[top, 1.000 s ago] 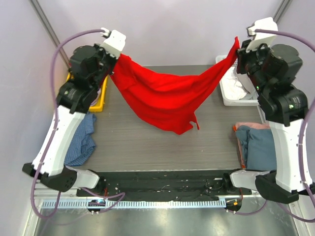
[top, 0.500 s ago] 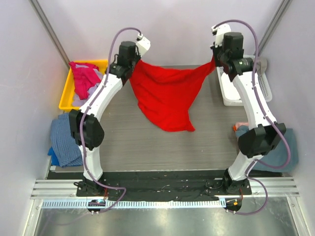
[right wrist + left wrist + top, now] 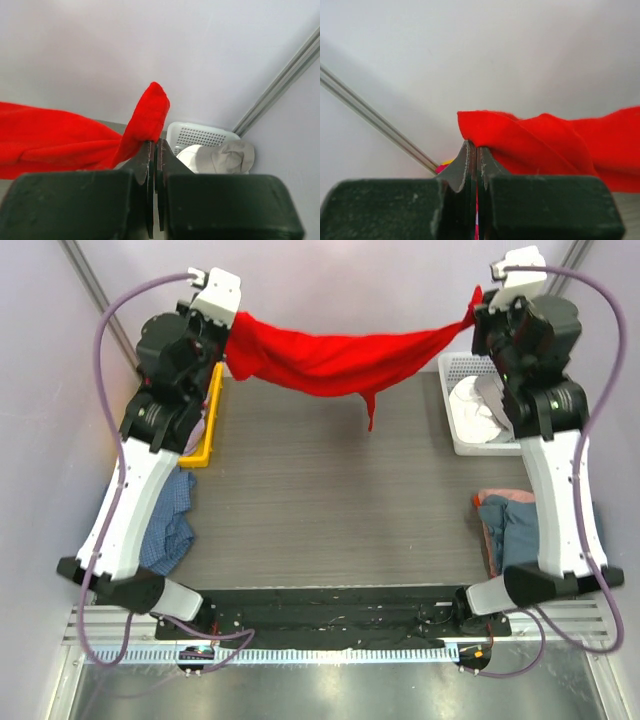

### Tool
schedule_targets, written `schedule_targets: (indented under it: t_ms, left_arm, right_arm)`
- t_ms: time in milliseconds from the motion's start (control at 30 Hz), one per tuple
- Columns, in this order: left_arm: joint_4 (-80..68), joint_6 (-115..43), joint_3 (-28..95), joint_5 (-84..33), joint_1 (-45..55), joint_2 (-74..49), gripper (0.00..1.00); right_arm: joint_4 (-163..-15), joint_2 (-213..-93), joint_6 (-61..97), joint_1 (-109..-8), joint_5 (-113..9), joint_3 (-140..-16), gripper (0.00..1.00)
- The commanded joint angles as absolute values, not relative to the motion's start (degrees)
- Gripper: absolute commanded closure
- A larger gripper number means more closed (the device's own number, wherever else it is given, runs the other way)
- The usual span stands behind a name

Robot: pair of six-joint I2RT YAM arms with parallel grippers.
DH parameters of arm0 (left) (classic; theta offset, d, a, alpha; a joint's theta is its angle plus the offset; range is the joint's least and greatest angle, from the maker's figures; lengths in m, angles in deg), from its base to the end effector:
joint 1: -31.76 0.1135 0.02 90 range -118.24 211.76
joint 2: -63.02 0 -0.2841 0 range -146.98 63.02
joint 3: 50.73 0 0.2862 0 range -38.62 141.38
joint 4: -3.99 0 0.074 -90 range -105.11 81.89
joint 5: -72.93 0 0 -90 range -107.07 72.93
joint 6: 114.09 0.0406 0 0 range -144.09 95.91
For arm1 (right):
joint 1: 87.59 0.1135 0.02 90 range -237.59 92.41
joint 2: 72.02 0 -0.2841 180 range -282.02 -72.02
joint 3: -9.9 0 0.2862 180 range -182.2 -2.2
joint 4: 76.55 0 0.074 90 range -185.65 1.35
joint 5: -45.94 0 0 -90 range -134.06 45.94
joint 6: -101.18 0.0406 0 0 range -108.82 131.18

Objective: Fold and stack the t-shirts
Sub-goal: Flatten out the tshirt

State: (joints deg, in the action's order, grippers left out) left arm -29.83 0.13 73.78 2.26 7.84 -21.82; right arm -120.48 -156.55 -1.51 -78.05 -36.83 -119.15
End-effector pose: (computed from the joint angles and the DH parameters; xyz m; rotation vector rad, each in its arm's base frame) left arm 0.3039 -0.1201 0.5906 0.3425 1.4393 0.2518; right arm 0.3078 0.0465 0.5982 -0.2029 1.5491 -0.1418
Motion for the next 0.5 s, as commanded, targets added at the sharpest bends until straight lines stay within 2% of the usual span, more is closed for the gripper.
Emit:
schedule_targets:
  t_ms: [0,200,367,467]
  left_arm:
    - [-34.9,0.4,67.1,1.1,4.9,-16.9,1.00]
    - [-39.5,-2.0,66.3,0.5,4.9,-11.7,1.00]
    - [-37.3,-0.4,68.4,3.3,5.0,-13.5,1.00]
    - [-33.4,2.1,65.2,4.5,5.4,-16.8,1.00]
  right_arm:
    - [-119.9,-147.0,0.6,-78.0,-41.0,-110.8,0.99]
    - [-124.9,-140.1,1.9,-78.0,-43.4,-108.1,0.99]
    - [-124.6,-141.8,1.7,-78.0,-41.5,-110.0,0.99]
    - [-122.1,-143.5,0.8,-78.0,-40.0,-107.2,0.99]
